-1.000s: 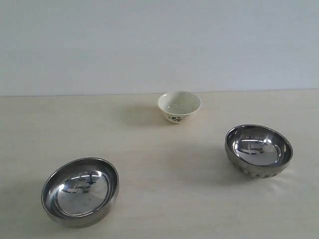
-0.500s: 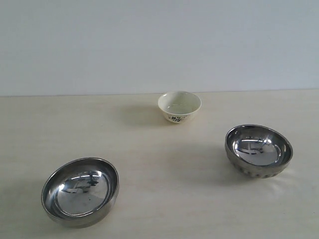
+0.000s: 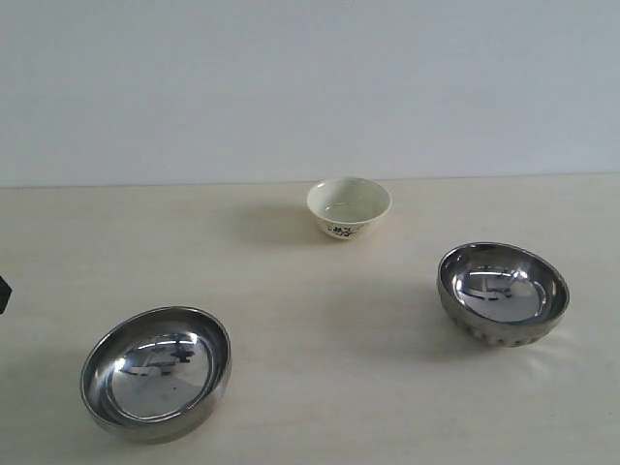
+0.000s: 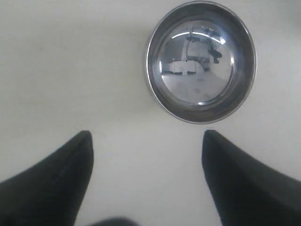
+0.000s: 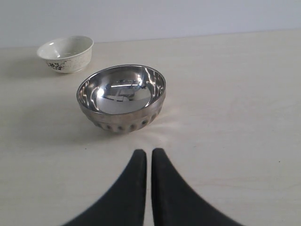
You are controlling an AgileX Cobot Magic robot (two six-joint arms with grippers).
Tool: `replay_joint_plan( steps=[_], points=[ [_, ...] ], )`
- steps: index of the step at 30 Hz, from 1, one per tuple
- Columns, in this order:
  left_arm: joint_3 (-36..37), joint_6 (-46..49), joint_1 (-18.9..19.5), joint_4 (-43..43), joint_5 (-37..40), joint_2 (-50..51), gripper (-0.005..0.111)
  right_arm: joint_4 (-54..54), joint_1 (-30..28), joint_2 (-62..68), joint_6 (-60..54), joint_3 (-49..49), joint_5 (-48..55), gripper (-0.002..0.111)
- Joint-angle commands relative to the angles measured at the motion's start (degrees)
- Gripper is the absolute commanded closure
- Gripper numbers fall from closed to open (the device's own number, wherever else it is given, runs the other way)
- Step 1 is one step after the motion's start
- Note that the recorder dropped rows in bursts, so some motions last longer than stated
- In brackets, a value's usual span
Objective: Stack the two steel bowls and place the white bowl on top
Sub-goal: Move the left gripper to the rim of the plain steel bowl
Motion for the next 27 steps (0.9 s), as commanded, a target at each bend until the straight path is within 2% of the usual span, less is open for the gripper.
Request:
replay_joint_plan(
  steps=[1, 20, 27],
  points=[
    [0.05, -0.8, 0.19, -0.47, -3.24, 1.37, 0.044, -0.23, 0.11, -0.29, 0.23, 0.27, -0.33, 0.108],
    [0.05, -0.8, 0.19, -4.38, -6.85, 13.5, 0.044, -0.23, 0.11, -0.29, 0.23, 0.27, -0.28, 0.108],
    [0.05, 4.86, 0.19, -10.15, -9.51, 17.84, 0.044, -0.23, 0.11, -0.29, 0.23, 0.27, -0.28, 0.108]
  ],
)
